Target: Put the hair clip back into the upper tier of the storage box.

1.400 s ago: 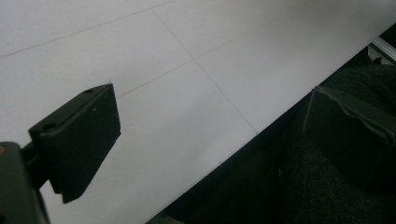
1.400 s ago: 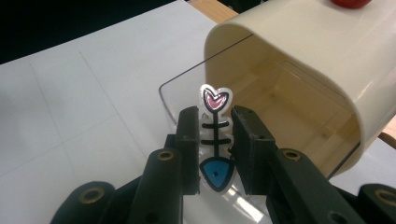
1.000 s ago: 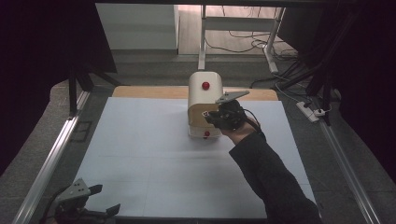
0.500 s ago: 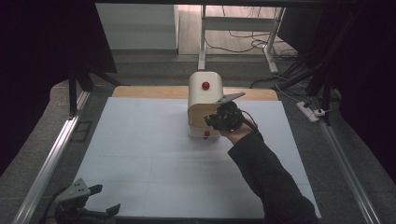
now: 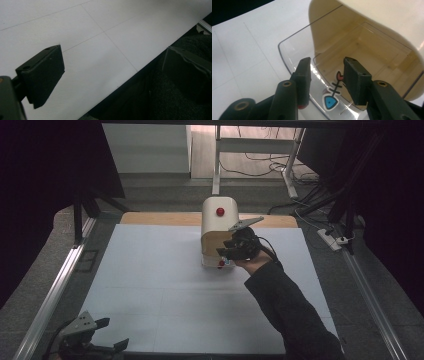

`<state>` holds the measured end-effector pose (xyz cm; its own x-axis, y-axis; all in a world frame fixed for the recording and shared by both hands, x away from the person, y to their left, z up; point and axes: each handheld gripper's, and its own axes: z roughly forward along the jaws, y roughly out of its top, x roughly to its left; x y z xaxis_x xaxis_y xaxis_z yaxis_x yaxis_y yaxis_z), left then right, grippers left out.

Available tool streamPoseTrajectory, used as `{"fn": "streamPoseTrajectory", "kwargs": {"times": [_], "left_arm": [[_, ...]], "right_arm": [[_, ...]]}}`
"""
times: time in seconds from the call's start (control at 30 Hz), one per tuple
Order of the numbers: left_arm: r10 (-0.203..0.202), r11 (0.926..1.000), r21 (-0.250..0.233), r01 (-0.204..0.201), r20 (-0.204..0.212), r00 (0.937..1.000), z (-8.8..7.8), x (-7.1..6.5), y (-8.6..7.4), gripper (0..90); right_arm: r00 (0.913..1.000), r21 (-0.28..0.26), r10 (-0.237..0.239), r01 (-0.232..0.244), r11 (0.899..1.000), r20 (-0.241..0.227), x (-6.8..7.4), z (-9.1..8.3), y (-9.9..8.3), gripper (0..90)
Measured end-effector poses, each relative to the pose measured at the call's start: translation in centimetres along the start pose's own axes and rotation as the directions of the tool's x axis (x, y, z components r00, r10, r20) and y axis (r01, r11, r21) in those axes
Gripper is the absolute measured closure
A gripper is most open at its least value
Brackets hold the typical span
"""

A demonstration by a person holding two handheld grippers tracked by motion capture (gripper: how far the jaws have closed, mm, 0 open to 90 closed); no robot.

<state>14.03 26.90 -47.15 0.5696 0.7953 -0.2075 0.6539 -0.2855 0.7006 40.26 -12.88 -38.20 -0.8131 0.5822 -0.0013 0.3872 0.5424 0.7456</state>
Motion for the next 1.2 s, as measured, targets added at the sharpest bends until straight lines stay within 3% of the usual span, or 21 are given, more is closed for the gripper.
{"fn": "streamPoseTrajectory", "kwargs": {"times": [0.63,0.93,1.2], "left_arm": [[0.001,1.0000,0.002,-0.001,-0.001,1.0000,0.0,0.0,0.0,3.9],[0.001,1.0000,0.003,-0.001,-0.001,1.0000,0.1,0.0,0.0,3.9],[0.001,1.0000,0.003,-0.001,-0.001,1.0000,0.1,0.0,0.0,3.9]], "right_arm": [[0.9998,-0.021,-0.009,0.008,1.000,-0.017,1.2,-1.7,-0.4,38.7],[0.9995,-0.040,0.009,-0.010,0.999,-0.029,1.6,-2.5,-1.0,28.8],[0.9990,-0.047,-0.006,0.004,0.999,-0.044,2.6,-2.9,-1.5,24.2]]}}
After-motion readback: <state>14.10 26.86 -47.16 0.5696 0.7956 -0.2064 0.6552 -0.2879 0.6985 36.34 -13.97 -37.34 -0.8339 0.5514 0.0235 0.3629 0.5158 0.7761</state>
